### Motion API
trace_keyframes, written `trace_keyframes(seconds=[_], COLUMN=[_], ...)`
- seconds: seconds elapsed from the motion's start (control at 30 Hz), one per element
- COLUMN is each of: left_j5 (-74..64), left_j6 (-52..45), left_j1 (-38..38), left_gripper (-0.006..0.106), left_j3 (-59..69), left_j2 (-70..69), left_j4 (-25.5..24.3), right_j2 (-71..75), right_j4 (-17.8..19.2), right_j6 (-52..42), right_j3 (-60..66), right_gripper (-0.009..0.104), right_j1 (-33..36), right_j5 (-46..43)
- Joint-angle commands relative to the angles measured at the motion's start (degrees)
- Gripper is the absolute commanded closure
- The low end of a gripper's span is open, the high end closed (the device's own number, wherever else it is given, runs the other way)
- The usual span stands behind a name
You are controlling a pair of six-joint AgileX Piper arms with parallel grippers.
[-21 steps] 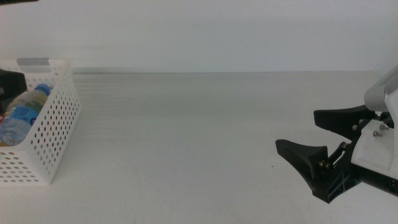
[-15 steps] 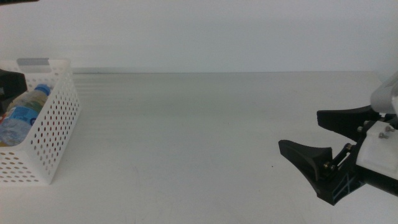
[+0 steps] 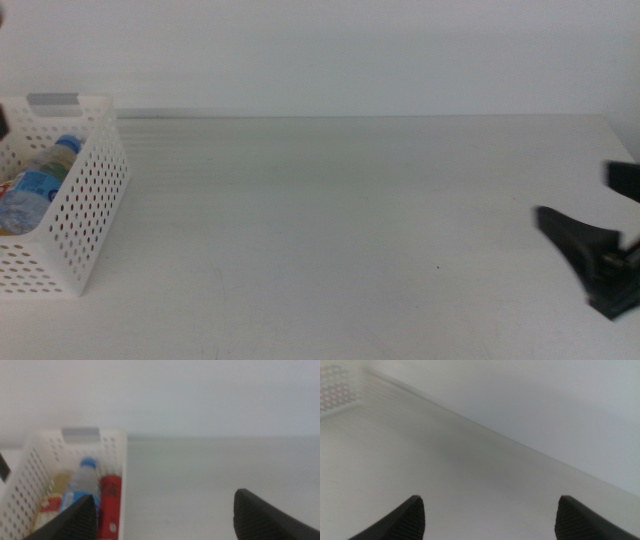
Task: Use arms to grab the bottles and put them into the dustbin to the left of the table.
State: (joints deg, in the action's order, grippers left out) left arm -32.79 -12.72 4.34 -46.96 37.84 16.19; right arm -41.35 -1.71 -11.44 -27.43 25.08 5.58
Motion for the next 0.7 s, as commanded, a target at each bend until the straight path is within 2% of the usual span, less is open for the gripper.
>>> trace_keyframes(seconds=[0.0, 0.3, 0.67], left_j5=[8.5, 13.0, 13.0], left_j6=[1.0, 1.0, 1.0], left_j1=[-0.2, -0.2, -0.2], left_gripper=[0.01, 0.01, 0.01], left_j3=[2.2, 21.3, 39.5], left_j2=[-3.6, -20.4, -36.9], left_j4=[0.2, 0.1, 0.0], right_j2=[3.2, 20.5, 34.2], right_j4=[0.7, 0.7, 0.7], right_j6=[-0.8, -0.8, -0.8], right_j3=[1.4, 12.3, 21.7], right_gripper=[0.027, 0.027, 0.027], right_j1=[-4.5, -14.8, -20.9], right_j5=[-4.0, -4.0, -4.0])
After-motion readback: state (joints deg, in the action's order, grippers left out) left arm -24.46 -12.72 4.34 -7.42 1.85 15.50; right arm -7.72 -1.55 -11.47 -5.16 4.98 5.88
